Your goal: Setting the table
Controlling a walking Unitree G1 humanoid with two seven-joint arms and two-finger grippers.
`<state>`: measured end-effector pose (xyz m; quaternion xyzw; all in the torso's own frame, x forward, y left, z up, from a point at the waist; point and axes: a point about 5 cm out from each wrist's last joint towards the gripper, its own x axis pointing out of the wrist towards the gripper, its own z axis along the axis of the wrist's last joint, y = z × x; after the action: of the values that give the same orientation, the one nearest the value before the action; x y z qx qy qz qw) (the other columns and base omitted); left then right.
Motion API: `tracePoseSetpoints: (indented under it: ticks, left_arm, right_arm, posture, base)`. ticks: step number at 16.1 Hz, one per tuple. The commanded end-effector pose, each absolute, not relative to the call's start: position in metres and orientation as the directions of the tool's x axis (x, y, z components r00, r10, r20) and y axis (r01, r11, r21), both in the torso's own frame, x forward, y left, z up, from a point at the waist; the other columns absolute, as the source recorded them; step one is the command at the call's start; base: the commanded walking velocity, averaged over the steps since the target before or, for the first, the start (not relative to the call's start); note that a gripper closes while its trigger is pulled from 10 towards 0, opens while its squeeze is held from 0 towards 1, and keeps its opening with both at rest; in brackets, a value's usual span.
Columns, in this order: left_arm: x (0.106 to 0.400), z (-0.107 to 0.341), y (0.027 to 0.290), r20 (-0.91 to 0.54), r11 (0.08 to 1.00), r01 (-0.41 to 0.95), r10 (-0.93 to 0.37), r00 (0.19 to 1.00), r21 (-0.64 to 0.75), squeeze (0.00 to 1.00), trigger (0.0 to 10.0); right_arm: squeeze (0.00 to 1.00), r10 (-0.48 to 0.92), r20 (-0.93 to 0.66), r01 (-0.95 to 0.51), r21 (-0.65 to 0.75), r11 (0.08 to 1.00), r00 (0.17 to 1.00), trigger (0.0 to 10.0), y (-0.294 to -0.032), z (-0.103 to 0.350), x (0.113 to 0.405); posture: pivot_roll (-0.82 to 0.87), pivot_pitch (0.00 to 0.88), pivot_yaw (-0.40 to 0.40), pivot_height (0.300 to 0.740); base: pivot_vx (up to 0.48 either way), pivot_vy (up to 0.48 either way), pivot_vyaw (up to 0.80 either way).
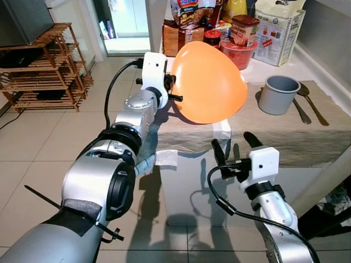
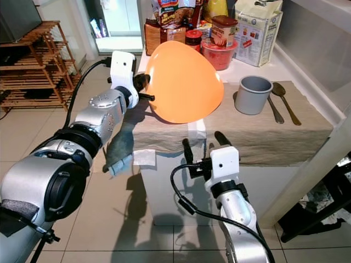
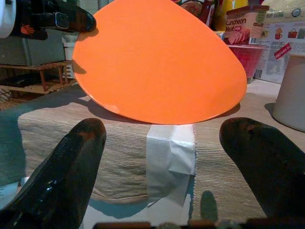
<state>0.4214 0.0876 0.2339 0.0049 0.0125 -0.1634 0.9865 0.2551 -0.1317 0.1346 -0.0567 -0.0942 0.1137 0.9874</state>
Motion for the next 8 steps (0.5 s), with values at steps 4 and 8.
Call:
tracePoseSetpoints:
  ticks: [4,8]
  left_arm:
    - [0.424,0.256,0.089,0.039,0.951,0.310,-0.310,0.950,0.020,0.00,0.0]
    - [0.427,0.287,0.091,0.130,0.955,0.296,-0.290,0.948,-0.032,0.00,0.0]
  right_arm:
    - [0.00,0.226,0.185,-0.202,-0.142,0.969,0.956,10.0,-0.134,0.136,0.256]
    - [0.00,0.231,0.176,-0.208,-0.139,0.968,0.957,10.0,-0.132,0.134,0.255]
  posture:
    - [-0.16,0.030,0.082,0.740]
    - [-0.15,0.031,0.083,0.740]
  base:
    - [0.000,0.000,0.00]
    - [0.000,0.000,0.00]
